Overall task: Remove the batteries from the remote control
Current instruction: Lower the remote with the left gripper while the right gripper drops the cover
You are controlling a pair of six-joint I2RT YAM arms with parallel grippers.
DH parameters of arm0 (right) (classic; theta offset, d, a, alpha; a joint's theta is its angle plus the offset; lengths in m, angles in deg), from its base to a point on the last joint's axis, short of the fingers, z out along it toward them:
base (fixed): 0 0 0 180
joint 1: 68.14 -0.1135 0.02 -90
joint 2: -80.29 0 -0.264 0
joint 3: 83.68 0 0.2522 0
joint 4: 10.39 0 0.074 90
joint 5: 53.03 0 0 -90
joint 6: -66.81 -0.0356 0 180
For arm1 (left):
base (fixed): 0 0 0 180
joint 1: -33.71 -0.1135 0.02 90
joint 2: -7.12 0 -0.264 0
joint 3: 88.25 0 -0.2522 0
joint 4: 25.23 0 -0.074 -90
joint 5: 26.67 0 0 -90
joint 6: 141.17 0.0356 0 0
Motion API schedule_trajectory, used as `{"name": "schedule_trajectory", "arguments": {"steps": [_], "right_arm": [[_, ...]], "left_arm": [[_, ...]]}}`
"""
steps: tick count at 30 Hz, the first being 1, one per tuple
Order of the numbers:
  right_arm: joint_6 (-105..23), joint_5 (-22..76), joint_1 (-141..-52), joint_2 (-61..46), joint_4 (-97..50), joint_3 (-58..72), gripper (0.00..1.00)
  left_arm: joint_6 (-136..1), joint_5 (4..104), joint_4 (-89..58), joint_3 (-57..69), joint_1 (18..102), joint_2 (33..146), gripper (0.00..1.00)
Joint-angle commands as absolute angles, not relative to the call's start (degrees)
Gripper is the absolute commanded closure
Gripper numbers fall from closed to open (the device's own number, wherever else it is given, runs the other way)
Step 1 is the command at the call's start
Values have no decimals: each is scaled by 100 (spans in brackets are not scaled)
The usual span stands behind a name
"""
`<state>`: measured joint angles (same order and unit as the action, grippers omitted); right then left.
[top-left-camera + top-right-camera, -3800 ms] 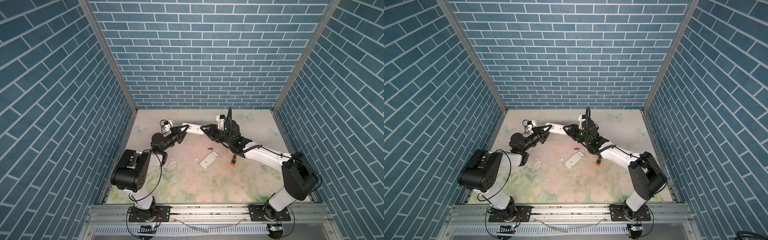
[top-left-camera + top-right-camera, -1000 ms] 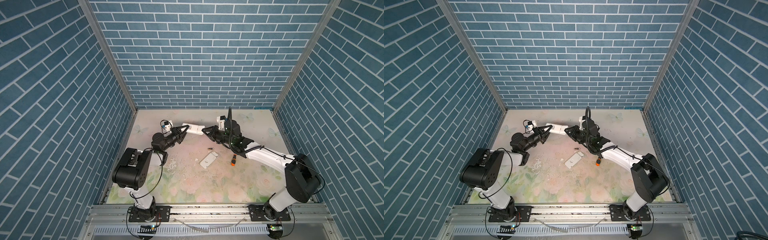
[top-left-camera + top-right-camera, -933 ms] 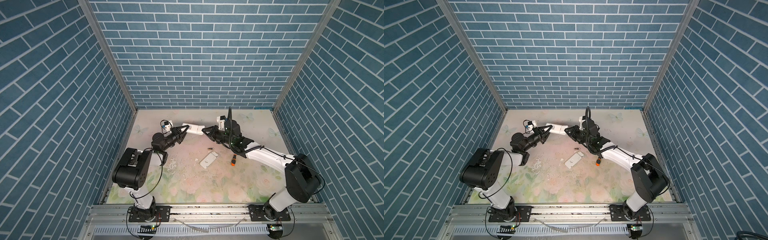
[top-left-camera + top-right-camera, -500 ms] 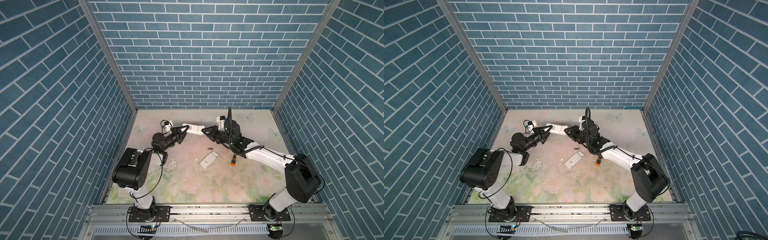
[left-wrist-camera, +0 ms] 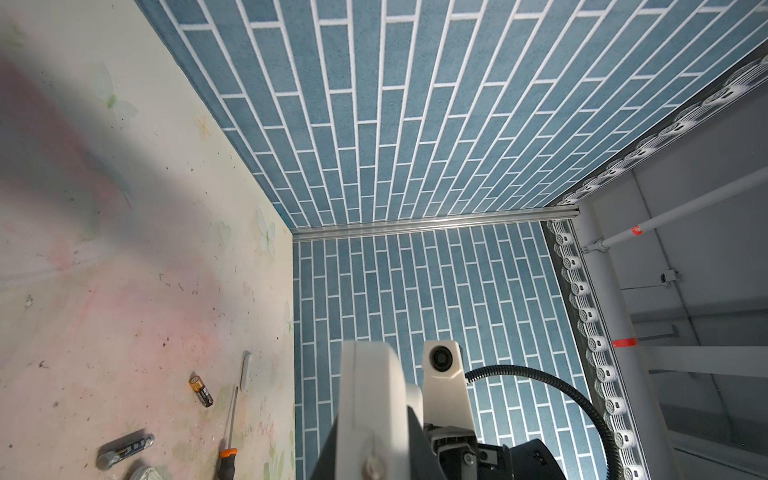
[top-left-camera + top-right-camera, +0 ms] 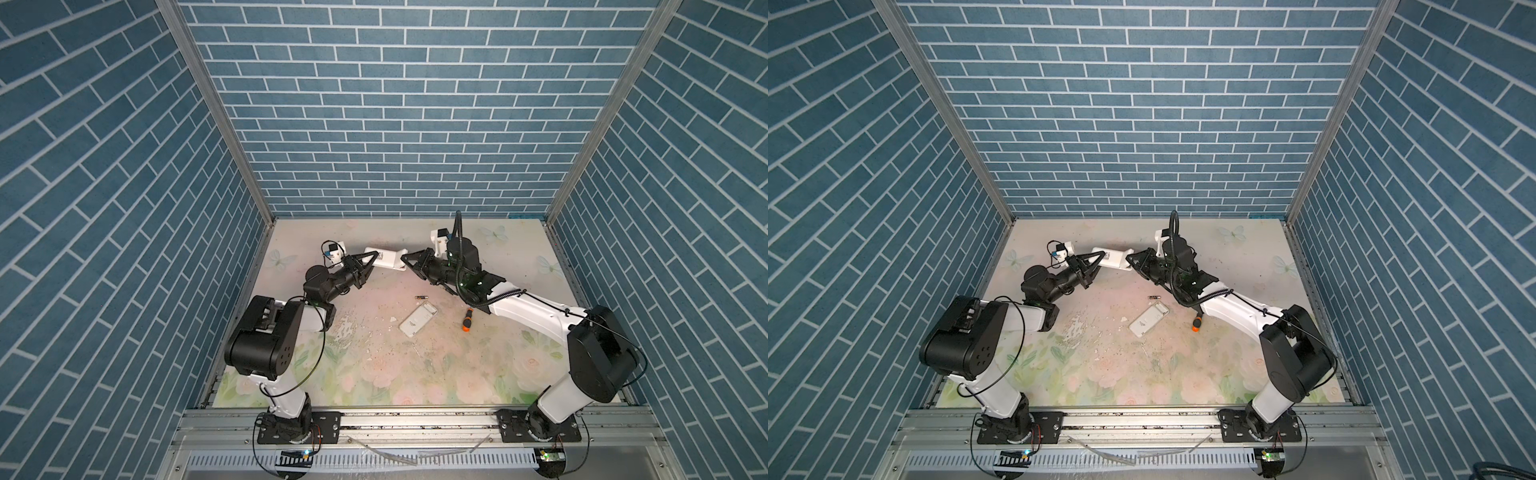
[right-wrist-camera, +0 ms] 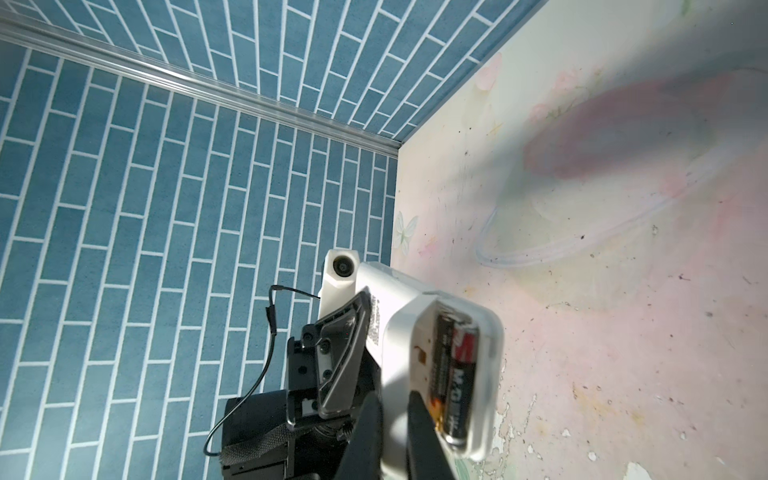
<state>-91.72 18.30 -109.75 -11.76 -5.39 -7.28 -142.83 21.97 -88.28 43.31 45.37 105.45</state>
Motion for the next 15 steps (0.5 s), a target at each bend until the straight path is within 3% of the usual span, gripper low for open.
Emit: {"name": "schedule_trajectory", "arguments": {"steps": [1, 15], "right_arm": [[-9021, 1796, -10998, -1272, -675, -557, 90], [-8928, 1565, -10998, -1353, -382, -375, 100]], "left_arm": [[-14289, 2093, -9205, 4283, 4593, 10370, 100], [-14318, 2083, -9206, 4266, 4593, 10343, 100]]}}
